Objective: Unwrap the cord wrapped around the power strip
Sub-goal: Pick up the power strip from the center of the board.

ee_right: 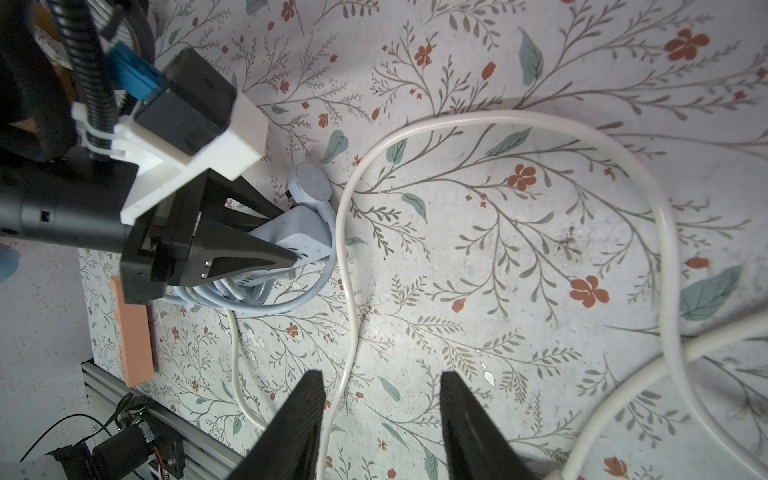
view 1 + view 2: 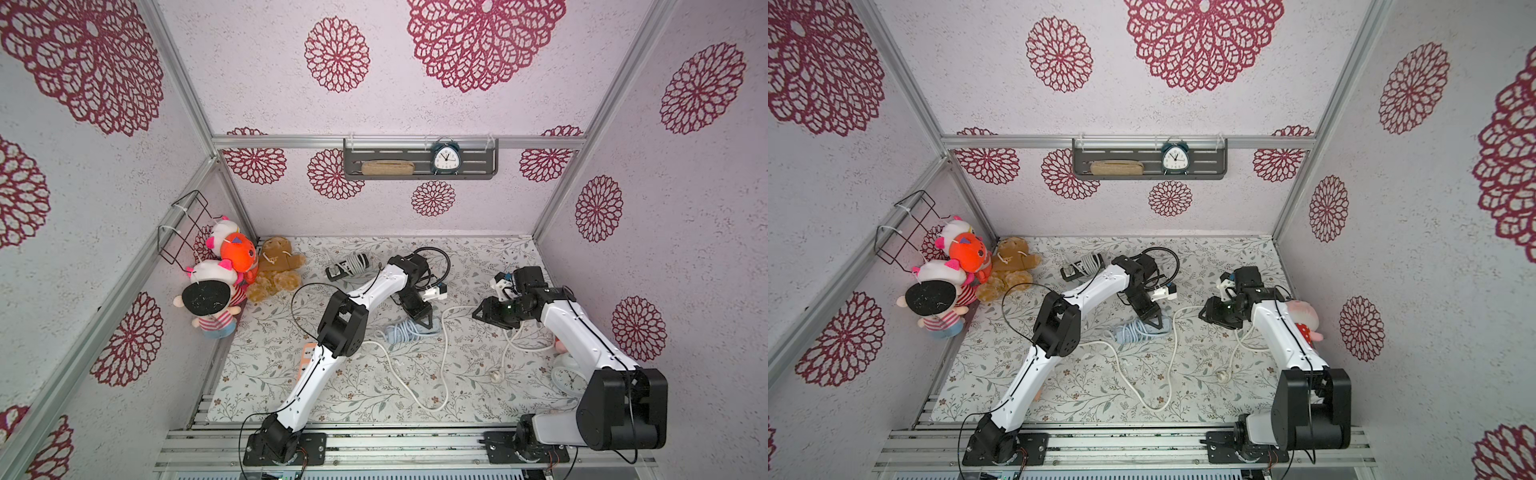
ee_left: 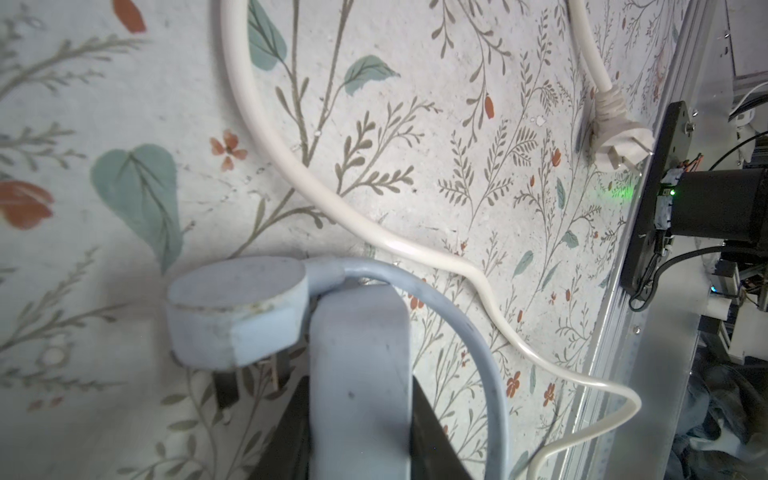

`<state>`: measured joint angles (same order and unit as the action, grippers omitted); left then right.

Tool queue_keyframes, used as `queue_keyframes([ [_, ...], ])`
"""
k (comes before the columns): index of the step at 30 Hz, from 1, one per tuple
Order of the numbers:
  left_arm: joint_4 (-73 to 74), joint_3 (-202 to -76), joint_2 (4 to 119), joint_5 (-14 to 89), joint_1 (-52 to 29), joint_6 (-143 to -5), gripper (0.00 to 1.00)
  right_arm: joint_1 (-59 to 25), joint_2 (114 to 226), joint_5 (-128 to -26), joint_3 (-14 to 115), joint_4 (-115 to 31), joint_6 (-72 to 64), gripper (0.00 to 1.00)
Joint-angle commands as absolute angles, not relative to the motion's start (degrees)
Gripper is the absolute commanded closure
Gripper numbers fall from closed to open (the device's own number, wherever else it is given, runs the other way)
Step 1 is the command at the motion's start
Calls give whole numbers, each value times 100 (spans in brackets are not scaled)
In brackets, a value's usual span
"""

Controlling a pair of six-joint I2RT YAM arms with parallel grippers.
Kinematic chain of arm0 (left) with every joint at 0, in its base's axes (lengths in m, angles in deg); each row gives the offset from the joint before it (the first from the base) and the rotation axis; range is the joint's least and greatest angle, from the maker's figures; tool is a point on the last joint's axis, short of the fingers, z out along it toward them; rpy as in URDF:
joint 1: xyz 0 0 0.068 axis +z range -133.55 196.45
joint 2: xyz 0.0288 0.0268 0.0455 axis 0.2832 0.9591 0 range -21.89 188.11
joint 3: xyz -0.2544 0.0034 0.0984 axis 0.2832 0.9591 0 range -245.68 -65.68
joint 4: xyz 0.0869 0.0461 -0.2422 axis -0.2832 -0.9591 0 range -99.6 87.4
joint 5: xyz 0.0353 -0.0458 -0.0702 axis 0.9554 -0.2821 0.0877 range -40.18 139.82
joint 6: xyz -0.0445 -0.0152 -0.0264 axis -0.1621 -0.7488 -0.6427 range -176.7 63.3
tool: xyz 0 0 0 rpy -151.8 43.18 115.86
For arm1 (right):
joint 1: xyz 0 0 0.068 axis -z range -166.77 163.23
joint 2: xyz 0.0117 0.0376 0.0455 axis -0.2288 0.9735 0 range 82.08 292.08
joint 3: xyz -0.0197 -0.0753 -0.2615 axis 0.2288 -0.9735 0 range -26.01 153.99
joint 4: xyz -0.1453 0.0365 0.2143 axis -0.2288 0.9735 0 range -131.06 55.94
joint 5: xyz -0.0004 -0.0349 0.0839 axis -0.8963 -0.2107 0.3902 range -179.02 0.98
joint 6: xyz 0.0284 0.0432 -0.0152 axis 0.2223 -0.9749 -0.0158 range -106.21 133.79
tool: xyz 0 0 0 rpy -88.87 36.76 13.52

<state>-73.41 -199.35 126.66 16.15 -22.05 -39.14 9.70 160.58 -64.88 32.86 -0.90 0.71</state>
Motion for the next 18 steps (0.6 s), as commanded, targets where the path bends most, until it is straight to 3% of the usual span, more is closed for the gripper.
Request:
queue_keyframes([
  [1,-7329,-20002,12810,1726,-2227,-3906,88,968,15843,-6470,3331,-123,90,51],
  [4,-7120,-19992,12677,1623,-2093,-4283,100,840,15902,-6456,3435,-194,86,51],
  [13,-4502,-18574,11264,314,-835,-7275,100,95,16392,-6164,4132,-1063,893,51],
  [18,-3844,-17874,10800,-262,-362,-8239,100,44,16661,-5758,4304,-1979,1393,51],
])
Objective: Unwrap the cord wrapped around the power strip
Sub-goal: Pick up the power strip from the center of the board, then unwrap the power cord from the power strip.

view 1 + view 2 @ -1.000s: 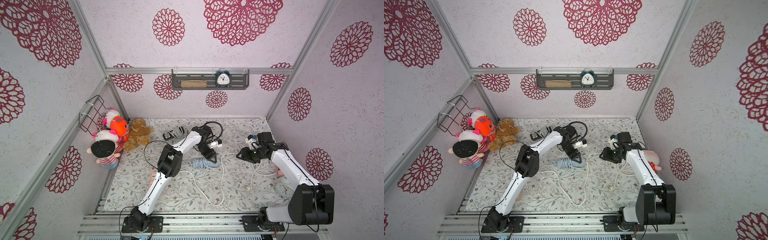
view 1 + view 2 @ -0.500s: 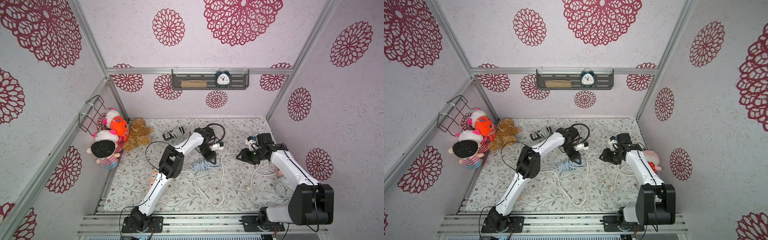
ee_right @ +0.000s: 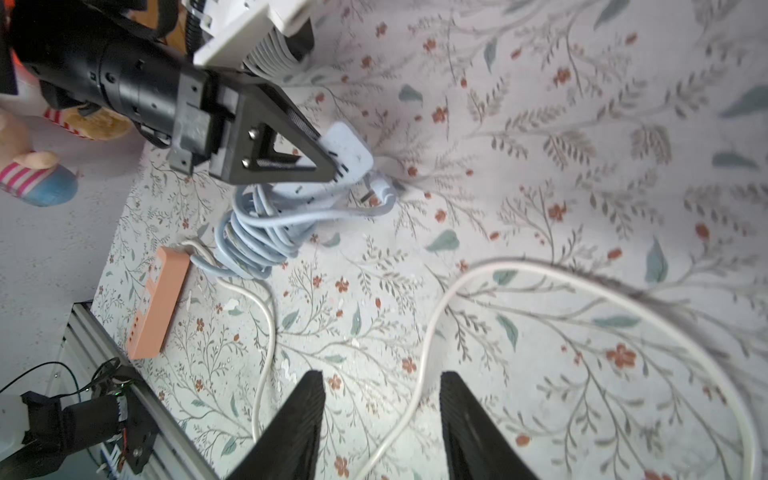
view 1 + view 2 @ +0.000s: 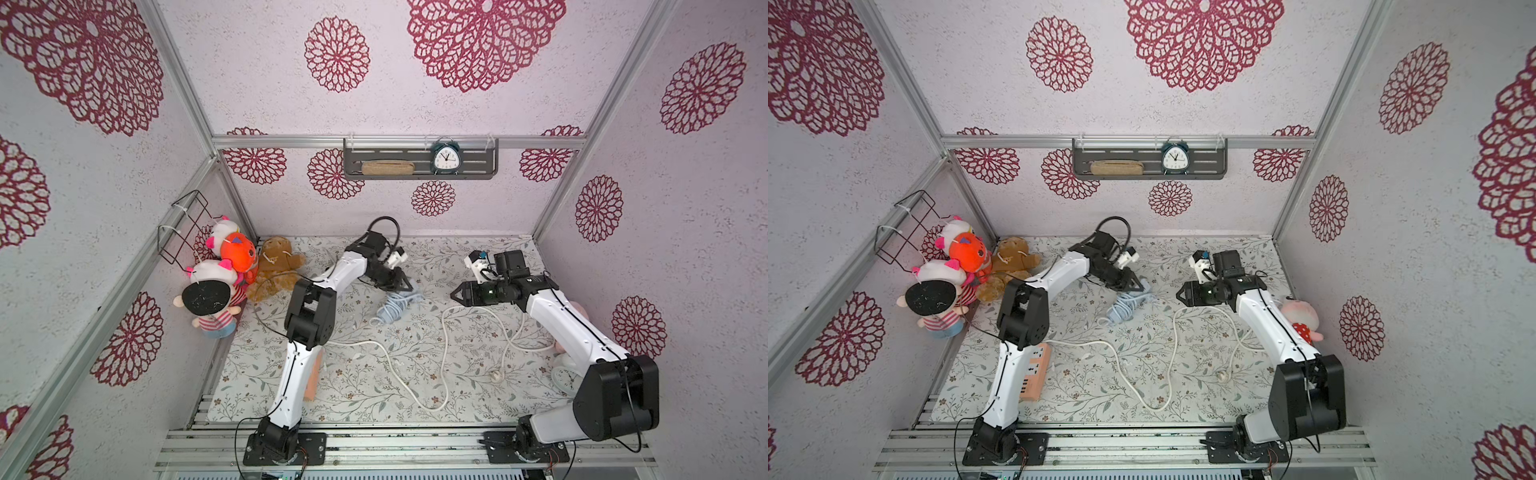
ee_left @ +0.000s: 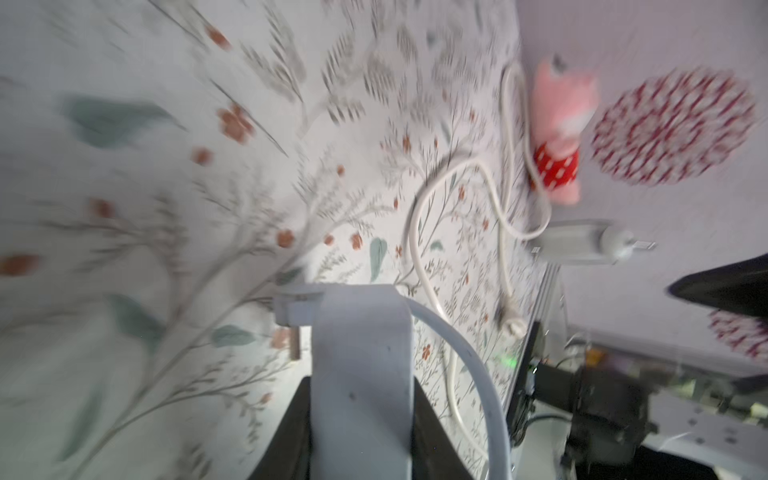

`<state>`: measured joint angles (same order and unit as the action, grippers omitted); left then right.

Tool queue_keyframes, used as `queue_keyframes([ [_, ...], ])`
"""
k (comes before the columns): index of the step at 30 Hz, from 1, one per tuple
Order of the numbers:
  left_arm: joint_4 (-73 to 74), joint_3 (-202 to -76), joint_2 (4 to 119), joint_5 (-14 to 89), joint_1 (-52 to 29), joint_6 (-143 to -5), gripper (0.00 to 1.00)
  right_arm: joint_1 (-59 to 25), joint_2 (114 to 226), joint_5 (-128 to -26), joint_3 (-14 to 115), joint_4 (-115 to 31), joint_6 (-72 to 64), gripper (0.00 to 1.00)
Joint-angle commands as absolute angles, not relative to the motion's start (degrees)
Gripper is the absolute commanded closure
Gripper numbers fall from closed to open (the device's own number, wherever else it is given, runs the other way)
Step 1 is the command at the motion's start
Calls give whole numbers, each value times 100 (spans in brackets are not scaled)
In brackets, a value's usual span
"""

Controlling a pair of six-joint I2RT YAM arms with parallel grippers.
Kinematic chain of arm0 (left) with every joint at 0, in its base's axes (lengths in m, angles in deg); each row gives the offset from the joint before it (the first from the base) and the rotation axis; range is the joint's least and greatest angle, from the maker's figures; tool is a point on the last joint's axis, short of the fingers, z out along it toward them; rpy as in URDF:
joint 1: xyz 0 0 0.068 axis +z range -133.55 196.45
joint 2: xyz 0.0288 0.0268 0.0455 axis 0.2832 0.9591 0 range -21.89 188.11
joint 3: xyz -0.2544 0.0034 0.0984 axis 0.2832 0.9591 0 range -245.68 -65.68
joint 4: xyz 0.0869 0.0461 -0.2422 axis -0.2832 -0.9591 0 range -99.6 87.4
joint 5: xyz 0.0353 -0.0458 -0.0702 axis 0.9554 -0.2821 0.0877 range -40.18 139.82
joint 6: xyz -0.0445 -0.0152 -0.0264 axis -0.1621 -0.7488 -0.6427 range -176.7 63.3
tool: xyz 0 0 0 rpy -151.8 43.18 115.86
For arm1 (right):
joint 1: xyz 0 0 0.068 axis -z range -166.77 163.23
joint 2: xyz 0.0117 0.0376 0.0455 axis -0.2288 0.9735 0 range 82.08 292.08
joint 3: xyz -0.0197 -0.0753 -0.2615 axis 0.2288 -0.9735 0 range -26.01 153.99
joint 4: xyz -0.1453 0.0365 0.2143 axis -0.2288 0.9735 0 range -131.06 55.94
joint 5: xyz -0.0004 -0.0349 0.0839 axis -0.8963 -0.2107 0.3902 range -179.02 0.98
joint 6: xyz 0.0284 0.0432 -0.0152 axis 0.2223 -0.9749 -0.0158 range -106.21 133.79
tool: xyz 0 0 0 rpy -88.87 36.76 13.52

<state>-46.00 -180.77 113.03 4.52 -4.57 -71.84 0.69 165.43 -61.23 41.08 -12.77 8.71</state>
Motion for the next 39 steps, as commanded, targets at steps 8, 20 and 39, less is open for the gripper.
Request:
queue_keyframes([
  [8,-3079,-16733,10136,-883,-93,-8960,100,-338,17112,-5720,4214,-2919,2520,51],
  [20,-2818,-16355,9764,-1031,-136,-9167,100,-907,17709,-5289,4142,-4029,2488,45],
  [39,-116,-14784,9122,598,-209,-10791,100,-1117,18112,-5428,4746,-3704,2278,94],
])
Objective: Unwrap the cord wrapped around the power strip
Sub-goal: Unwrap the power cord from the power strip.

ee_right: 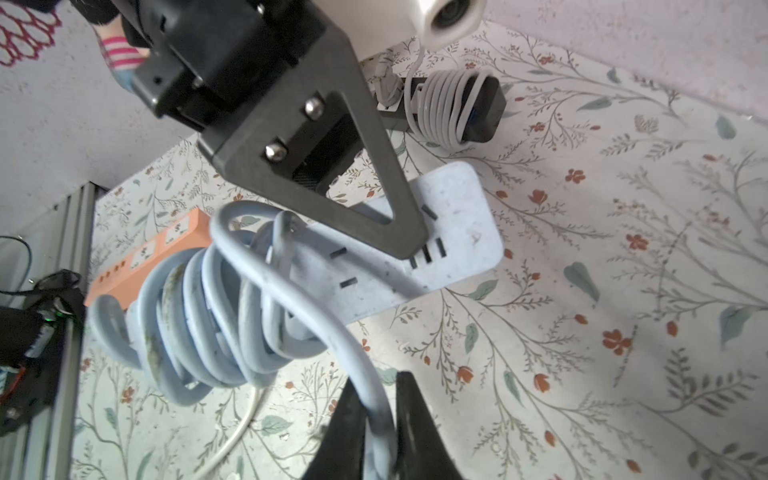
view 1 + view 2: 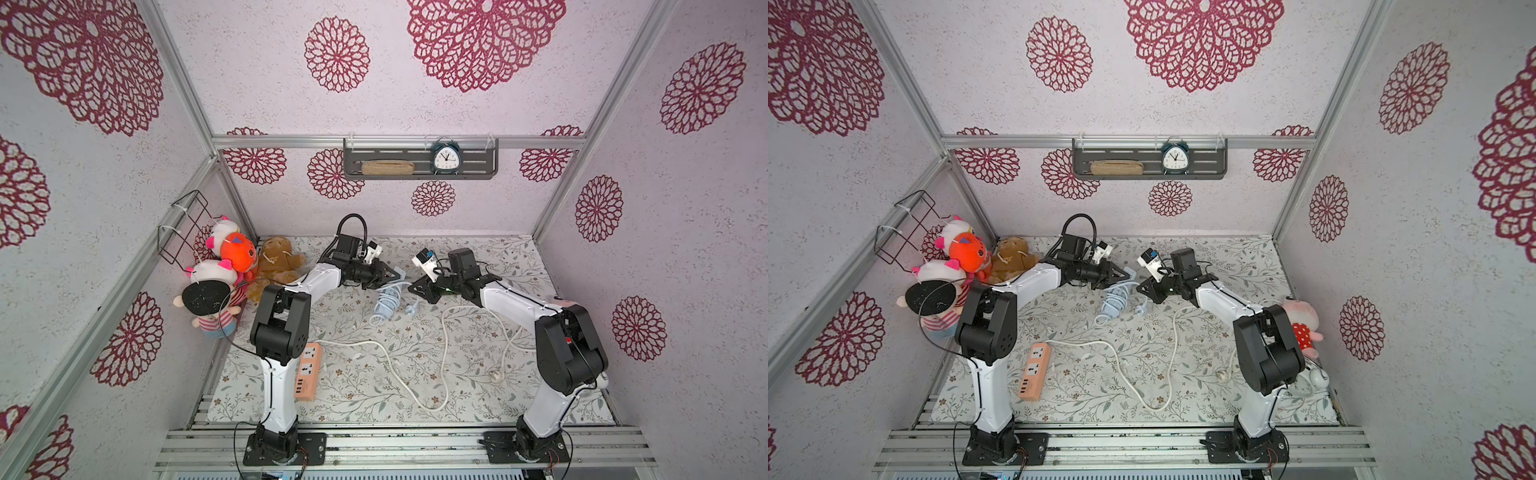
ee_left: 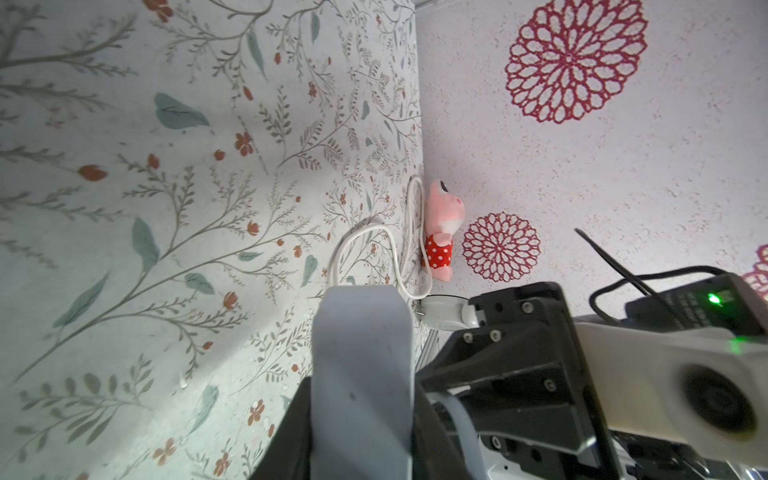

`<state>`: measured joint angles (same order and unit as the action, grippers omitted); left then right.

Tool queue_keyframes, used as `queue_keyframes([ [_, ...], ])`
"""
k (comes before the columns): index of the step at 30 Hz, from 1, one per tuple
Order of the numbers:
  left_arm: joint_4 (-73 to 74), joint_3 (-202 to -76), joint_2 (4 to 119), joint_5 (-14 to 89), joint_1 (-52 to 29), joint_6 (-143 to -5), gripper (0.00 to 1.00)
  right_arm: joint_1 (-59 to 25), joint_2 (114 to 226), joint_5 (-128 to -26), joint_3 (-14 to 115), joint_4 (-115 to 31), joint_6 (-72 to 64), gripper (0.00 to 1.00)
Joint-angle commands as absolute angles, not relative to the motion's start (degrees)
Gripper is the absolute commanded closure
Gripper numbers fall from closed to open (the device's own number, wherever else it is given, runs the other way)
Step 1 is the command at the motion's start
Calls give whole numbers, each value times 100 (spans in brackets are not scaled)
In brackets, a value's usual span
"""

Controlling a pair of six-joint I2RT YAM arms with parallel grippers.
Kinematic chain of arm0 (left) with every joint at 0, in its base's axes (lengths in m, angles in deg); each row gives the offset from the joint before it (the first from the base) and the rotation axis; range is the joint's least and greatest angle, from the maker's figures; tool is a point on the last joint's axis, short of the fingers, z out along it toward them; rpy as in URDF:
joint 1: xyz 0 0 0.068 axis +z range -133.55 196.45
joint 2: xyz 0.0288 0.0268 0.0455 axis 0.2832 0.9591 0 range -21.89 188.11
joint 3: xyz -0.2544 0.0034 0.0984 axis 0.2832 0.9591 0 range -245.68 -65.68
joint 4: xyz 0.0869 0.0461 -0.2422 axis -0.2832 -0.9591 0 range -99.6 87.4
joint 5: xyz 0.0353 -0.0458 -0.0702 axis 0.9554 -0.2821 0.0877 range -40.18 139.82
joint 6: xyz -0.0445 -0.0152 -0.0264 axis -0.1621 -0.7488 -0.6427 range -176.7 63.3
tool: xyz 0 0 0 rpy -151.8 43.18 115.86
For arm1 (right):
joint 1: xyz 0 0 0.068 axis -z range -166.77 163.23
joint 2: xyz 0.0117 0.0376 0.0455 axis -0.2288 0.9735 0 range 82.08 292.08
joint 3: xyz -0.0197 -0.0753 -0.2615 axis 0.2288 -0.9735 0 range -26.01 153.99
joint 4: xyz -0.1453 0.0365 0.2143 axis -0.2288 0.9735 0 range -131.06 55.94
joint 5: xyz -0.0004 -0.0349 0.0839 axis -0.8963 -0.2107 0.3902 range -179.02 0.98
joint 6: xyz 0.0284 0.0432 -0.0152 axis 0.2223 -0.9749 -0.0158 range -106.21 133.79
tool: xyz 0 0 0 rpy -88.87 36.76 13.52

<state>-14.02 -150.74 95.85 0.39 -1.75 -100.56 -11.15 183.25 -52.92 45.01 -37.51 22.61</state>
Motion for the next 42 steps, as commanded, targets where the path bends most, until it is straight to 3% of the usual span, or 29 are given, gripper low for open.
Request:
queue_keyframes([
  [1,241,-14588,9122,854,-214,-11025,100,-1126,18100,-5441,4820,-3598,2292,100],
  [10,2240,-13618,8799,2814,-298,-12652,100,-1541,17784,-5462,5059,-2945,2402,100],
  [15,3133,-13275,8758,3779,-333,-13210,100,-1973,17485,-5417,4564,-2788,2348,100],
  [20,3779,-13046,8599,4355,-377,-13458,100,-2053,17566,-6039,3998,-2879,2008,100],
  [23,4065,-12848,8443,4275,-283,-13639,100,-1926,17599,-6730,3888,-2928,1783,100],
  [27,4294,-12539,8215,3806,-81,-13717,100,-1467,17634,-6895,3796,-3173,1168,100],
  [32,5025,-11901,8061,3498,226,-14200,100,-939,17821,-6108,3746,-3821,325,100],
  [42,5599,-11508,8099,4046,320,-14407,100,-1293,17733,-5860,3826,-3437,757,100],
])
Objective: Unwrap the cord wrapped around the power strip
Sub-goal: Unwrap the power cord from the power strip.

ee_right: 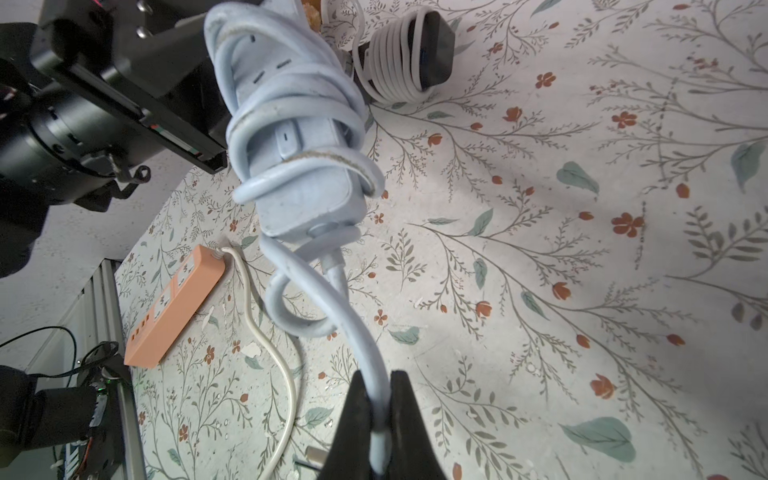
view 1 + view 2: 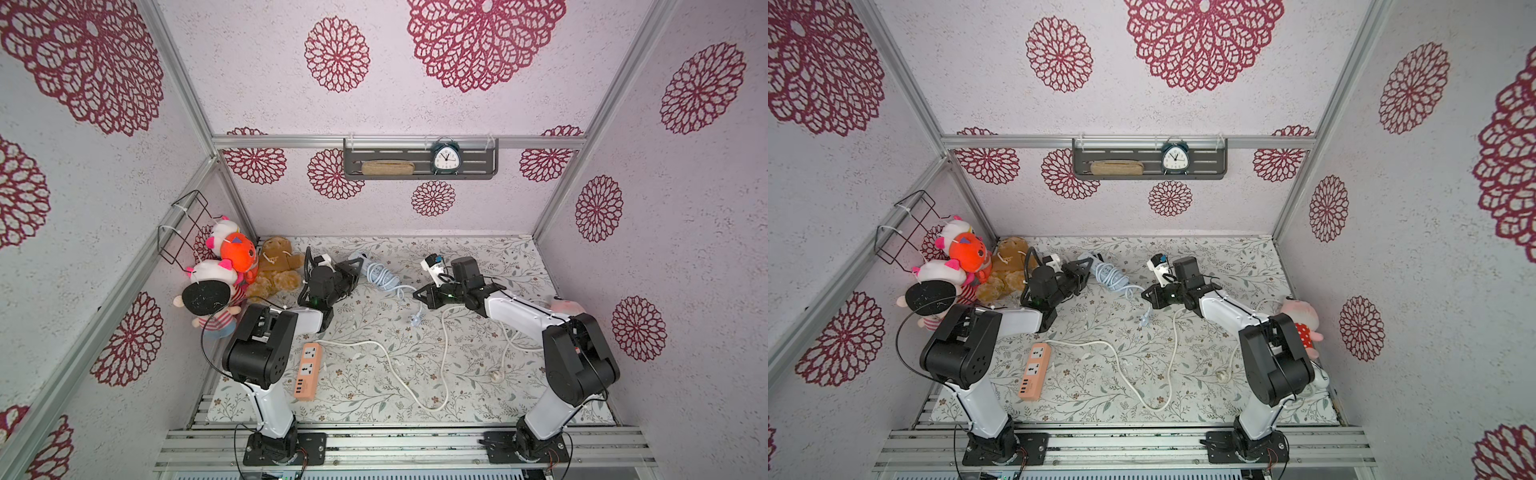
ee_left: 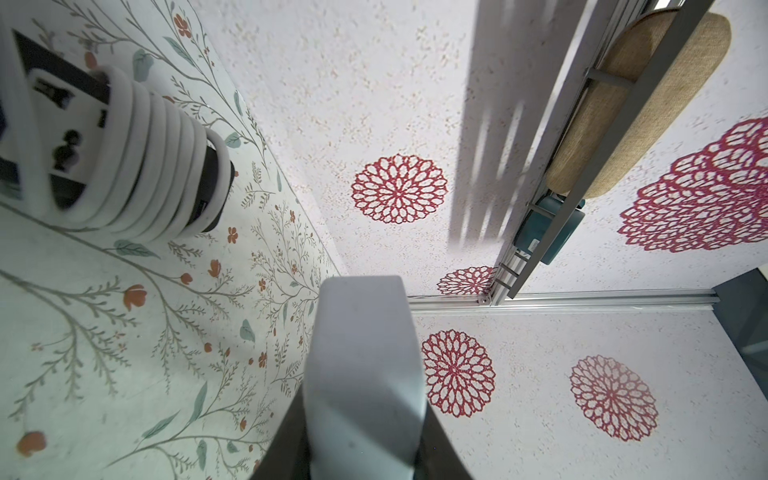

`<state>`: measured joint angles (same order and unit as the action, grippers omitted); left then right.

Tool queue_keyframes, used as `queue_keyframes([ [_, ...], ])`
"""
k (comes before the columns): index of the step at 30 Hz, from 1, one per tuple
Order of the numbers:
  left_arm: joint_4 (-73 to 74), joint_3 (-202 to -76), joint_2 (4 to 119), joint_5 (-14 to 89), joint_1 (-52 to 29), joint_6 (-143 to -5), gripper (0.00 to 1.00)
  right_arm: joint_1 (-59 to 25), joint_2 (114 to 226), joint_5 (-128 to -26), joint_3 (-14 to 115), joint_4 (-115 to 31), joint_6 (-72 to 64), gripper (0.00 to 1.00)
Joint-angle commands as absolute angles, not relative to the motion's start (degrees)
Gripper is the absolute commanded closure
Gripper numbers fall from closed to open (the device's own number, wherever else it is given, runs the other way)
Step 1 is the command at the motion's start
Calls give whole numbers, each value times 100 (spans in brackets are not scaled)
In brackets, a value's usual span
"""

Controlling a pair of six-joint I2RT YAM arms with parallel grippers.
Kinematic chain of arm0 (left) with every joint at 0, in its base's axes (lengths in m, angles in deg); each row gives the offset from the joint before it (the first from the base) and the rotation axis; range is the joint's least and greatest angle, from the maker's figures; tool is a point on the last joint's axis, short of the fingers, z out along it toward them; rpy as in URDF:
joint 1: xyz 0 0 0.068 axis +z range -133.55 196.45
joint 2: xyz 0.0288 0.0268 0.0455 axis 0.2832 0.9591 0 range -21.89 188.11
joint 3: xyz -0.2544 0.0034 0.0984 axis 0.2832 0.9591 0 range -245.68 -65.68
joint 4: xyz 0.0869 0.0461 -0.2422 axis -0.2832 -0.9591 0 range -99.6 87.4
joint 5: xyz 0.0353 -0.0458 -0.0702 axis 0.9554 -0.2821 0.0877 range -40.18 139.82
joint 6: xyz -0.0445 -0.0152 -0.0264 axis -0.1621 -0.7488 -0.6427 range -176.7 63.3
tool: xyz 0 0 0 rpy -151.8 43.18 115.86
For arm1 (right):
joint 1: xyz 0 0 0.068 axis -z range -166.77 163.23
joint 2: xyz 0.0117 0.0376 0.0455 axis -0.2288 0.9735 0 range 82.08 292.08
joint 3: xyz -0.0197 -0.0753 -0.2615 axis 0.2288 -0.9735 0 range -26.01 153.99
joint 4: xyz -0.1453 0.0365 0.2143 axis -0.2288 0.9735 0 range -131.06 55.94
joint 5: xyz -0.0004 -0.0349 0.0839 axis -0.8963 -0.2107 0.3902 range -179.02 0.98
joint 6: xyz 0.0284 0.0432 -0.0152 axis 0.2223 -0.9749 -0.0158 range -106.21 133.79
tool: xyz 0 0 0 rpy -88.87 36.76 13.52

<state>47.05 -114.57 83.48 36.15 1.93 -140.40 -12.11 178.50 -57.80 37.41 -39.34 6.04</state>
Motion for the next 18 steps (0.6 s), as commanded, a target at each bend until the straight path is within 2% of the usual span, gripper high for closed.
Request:
queue_keyframes([
  [1,5603,-11499,8104,4140,313,-14393,100,-1408,17701,-5933,3865,-3287,863,100],
  [5,5579,-11513,8109,4465,231,-14320,100,-1704,17639,-6039,3655,-3260,812,100],
  [10,5623,-11591,8089,4554,177,-14370,100,-1697,17889,-6207,3517,-3416,677,100],
  [18,5839,-11201,7776,3773,281,-14530,100,-1017,18842,-6257,4512,-3493,667,100],
])
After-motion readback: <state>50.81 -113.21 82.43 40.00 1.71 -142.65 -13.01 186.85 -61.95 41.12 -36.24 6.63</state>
